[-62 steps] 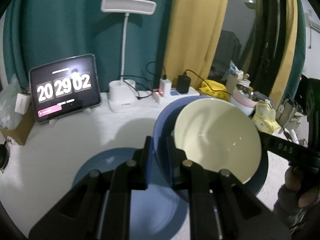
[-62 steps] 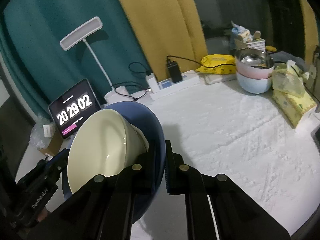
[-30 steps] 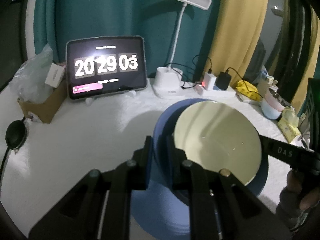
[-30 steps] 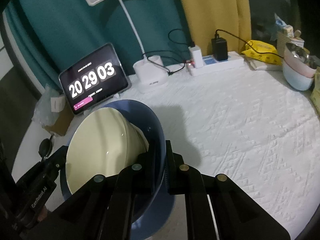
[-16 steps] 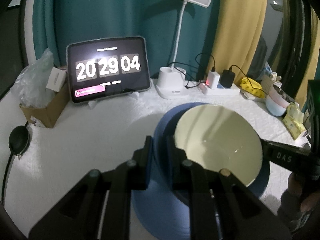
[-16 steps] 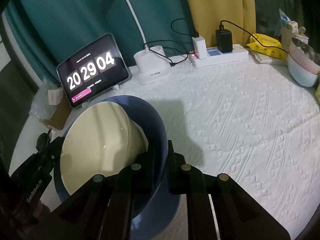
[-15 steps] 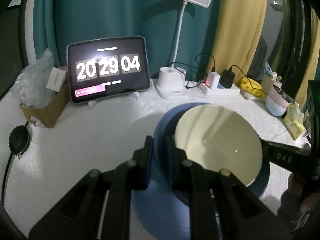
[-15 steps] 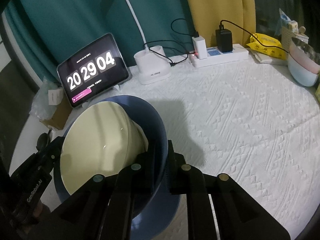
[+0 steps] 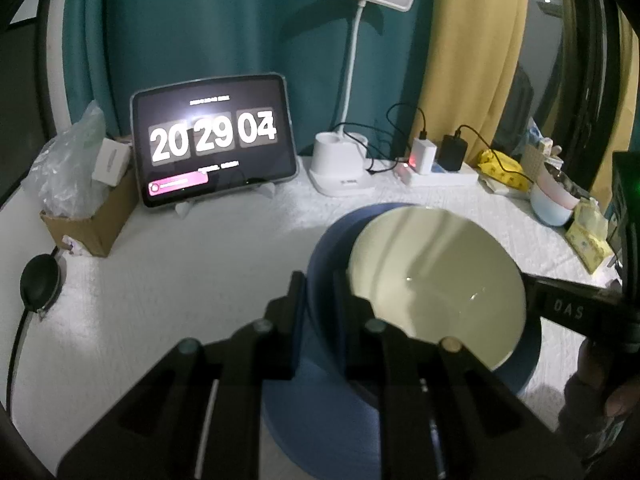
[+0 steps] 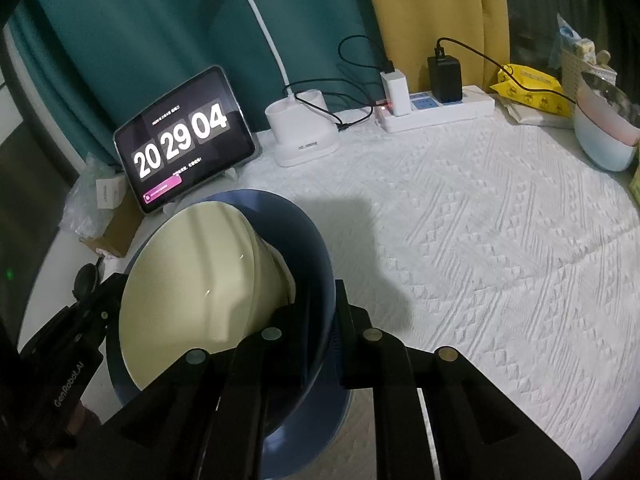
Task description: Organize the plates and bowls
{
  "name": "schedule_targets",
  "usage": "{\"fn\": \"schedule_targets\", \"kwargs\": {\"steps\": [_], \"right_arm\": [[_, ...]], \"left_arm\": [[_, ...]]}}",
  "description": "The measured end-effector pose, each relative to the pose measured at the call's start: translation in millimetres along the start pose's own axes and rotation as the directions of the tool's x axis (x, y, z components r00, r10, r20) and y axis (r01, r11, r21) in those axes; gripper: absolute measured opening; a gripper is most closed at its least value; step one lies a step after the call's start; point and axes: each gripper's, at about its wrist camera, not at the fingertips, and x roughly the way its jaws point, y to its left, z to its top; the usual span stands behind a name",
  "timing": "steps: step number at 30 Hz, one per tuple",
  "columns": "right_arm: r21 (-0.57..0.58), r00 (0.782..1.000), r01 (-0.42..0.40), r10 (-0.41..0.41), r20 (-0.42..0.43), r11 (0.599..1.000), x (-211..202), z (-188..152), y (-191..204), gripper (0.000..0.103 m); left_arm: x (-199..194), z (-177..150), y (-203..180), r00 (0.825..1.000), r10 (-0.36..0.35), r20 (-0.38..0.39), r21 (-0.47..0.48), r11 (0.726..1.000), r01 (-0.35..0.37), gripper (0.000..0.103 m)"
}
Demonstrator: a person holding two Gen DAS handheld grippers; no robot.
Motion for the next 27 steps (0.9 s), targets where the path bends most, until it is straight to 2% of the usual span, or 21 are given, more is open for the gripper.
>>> {"fn": "schedule_targets", "kwargs": {"steps": [8,14,15,17,20,27], "right_arm": [[-0.002,1.000,0.007,-0.007,0.001,1.000,0.2,-0.3,0.5,0.013],[-0.023,0.999,0.044,-0.044,0.003,0.999,-1.7,-1.2,1.5,0.014],[-0.026,0.999,0.050,-0.050,-0.001,0.998,-2.4,-1.7,2.1,0.015],[-0.031,0.998,0.069,-0.069,-0.005,0.997,-4.3,-2.6,3.2,0.023],[-0.042,0.995,0.100,-0.100,0.001,0.994,-7.3,-4.5,4.2,0.028],[-0.045,0.995,0.102,-0.102,0.003,0.994,-16.8,-9.5,4.7,0.033]], "left_arm": [[-1.0,-0.5,-2.5,1.000,0.014,0.002,0.029,0.999,-0.014,0.016],[-2.4,-1.3,-3.5,1.000,0.024,0.003,0.045,0.999,-0.024,0.017],[-3.1,-1.6,-4.7,0.999,0.034,-0.003,0.048,0.998,-0.034,0.017],[-4.3,-2.5,-4.9,0.999,0.043,-0.014,0.049,0.998,-0.042,0.017],[-6.1,-4.4,-5.2,0.999,0.044,-0.028,0.049,0.998,-0.042,0.017],[-13.7,-9.2,-7.9,0.998,0.045,-0.036,0.042,0.998,-0.044,0.018]]}}
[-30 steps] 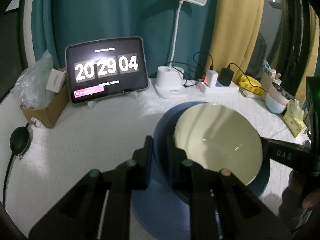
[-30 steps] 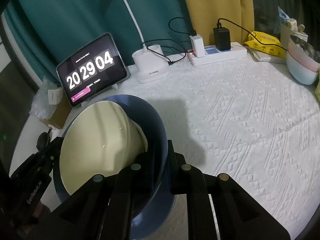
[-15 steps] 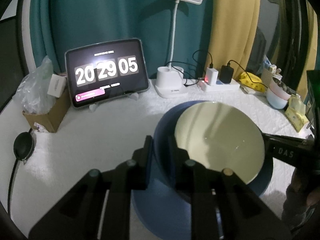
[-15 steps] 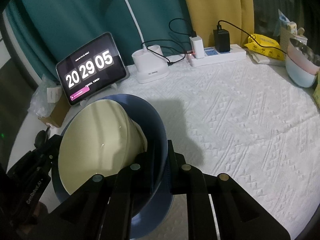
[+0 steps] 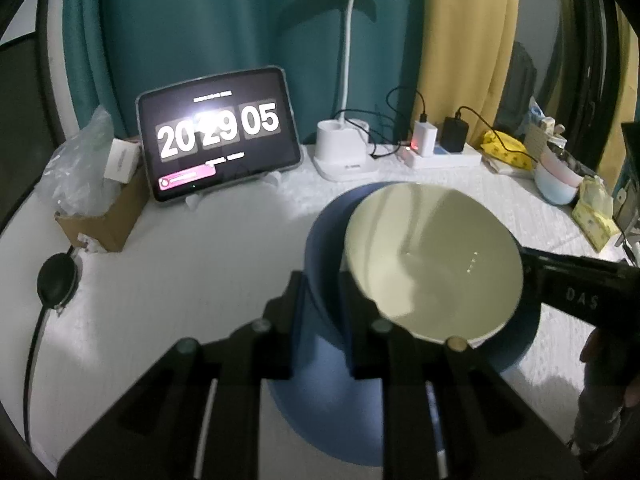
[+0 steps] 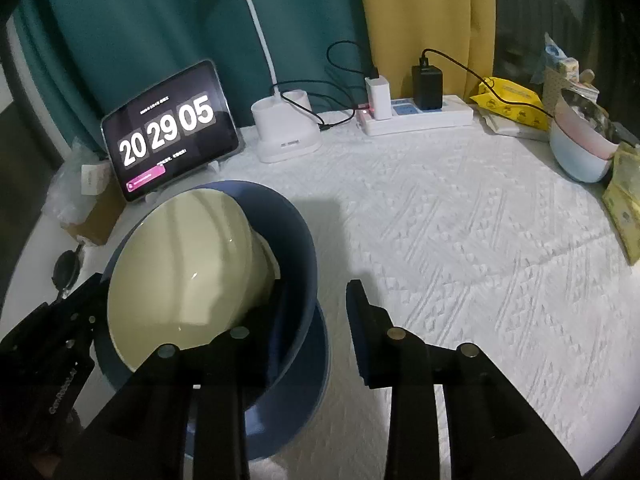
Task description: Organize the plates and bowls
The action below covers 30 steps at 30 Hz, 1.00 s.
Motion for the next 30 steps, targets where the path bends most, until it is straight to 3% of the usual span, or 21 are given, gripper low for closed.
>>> {"fn": "schedule_targets", "kwargs": {"steps": [14,15,18,30], "right_arm": [[-0.024,1.000,-0.011,0.012,0.011,1.000,-20.6,-16.0,5.4,0.038],[-0.025,1.000,-0.011,0.011,0.014,1.000,-22.4,-16.7,5.5,0.038],[-0.025,1.000,-0.010,0.010,0.022,1.000,-27.5,-18.7,5.4,0.038],[-0.031,0.998,-0.002,0.004,0.062,1.000,-53.3,-29.4,1.4,0.038]], "left_arm": [[-21.7,-8.3,-7.2,1.000,-0.024,0.017,-0.003,1.000,0.024,0.020],[-23.4,-9.0,-8.7,0.999,-0.030,0.017,-0.001,1.000,0.031,0.024],[-29.8,-11.8,-13.6,0.998,-0.057,0.023,-0.002,0.998,0.057,0.049],[-56.5,-18.8,-27.1,0.995,-0.077,0.060,0.016,0.997,0.077,0.051]]}}
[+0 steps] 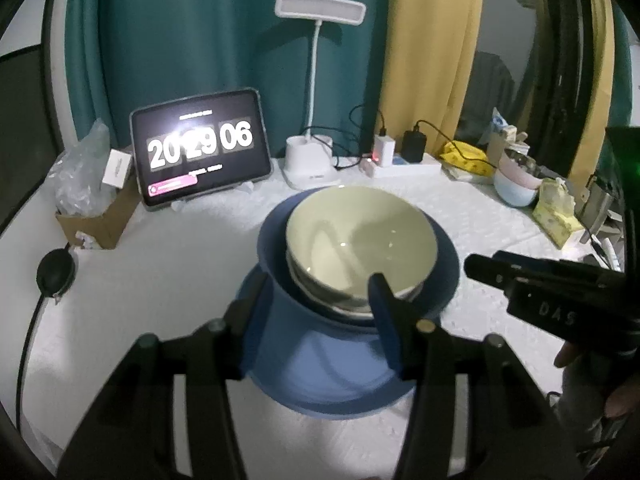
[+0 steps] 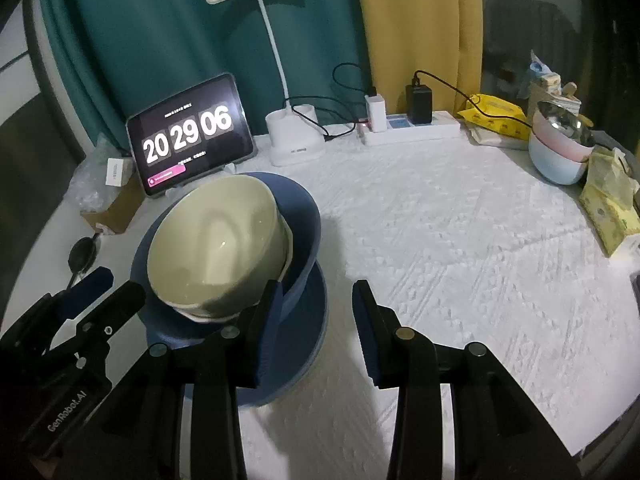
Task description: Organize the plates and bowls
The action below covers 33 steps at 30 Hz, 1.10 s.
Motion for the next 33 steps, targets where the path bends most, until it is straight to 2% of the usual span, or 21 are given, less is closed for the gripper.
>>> {"fn": "schedule_targets", "kwargs": {"steps": [8,10,13,25,33], "right_arm": [[0.003,0.999,0.009,-0.010,0.036,1.000,-23.3,-7.7,-4.5,0.038],[0.003,0.999,0.015,-0.015,0.051,1.000,-31.5,-8.8,-6.4,0.038],[0.005,0.997,0.021,-0.021,0.071,1.000,-41.9,-10.6,-8.7,0.038],[0.000,0.988,0.033,-0.033,0.149,0.999,-85.1,-19.4,-13.8,0.039],[-0.011,0.973,0.054,-0.050,0.227,0.998,-122.2,-22.4,-15.8,0.039]], "left_arm": [[-18.3,-3.8,-12.9,1.000,-0.010,0.025,0.021,1.000,0.010,0.053],[-25.3,-3.7,-15.8,0.999,-0.017,0.040,0.024,1.000,0.016,0.067],[-34.6,-3.4,-19.5,0.998,-0.025,0.063,0.027,0.999,0.023,0.075],[-70.3,-2.7,-29.0,0.991,-0.031,0.131,0.035,0.999,0.027,0.084],[-107.2,0.0,-33.2,0.980,-0.047,0.192,0.029,0.999,0.042,0.085]]}}
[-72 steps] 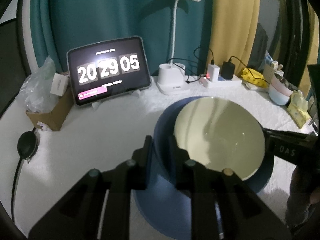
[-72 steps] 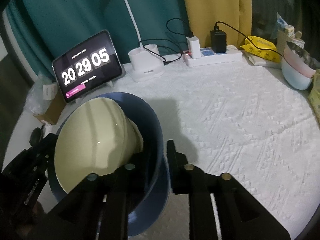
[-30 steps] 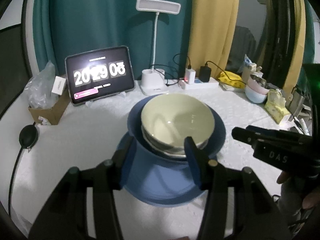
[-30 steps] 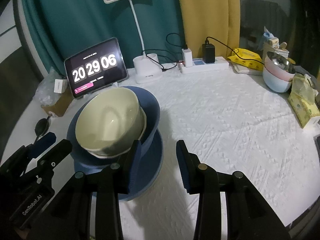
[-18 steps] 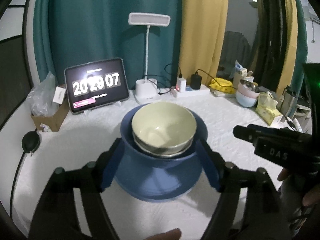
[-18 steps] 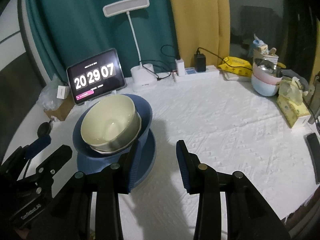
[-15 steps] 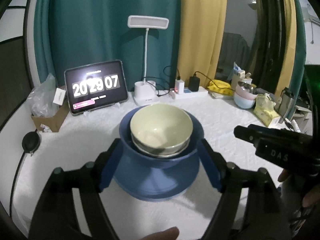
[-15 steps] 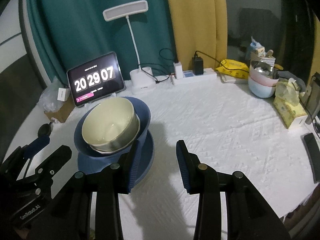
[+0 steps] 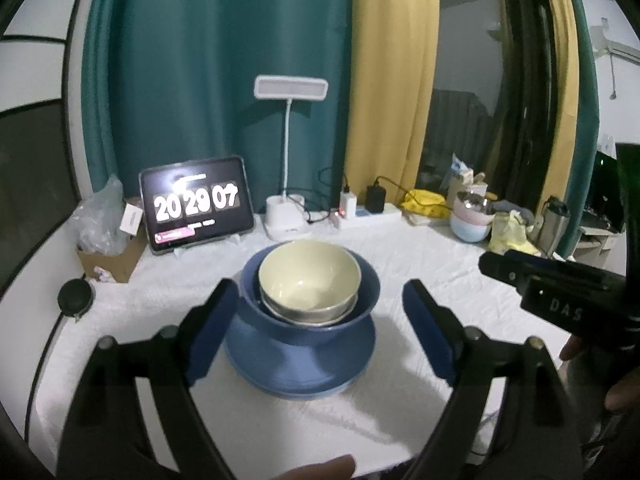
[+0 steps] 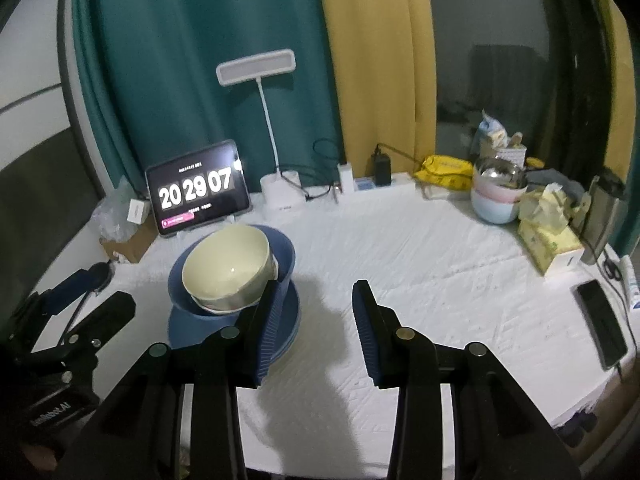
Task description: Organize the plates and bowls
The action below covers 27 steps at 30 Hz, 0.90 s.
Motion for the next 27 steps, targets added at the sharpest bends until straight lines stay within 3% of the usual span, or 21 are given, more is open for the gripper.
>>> {"fn": "schedule_targets", "kwargs": {"steps": [21,27], "right_arm": [[-0.024,0.979,0.069,-0.063,0.194,0.997,-87.9,2.7,-2.1,0.041],[-0.025,0.971,0.080,-0.072,0.228,0.996,-101.2,3.9,-4.1,0.055]], "left_arm": [[-63.4,18.4,-15.3,0.991,-0.046,0.124,0.018,0.999,0.044,0.086],[-74.2,21.4,-17.6,0.987,-0.028,0.157,0.032,0.999,0.023,0.086]]}}
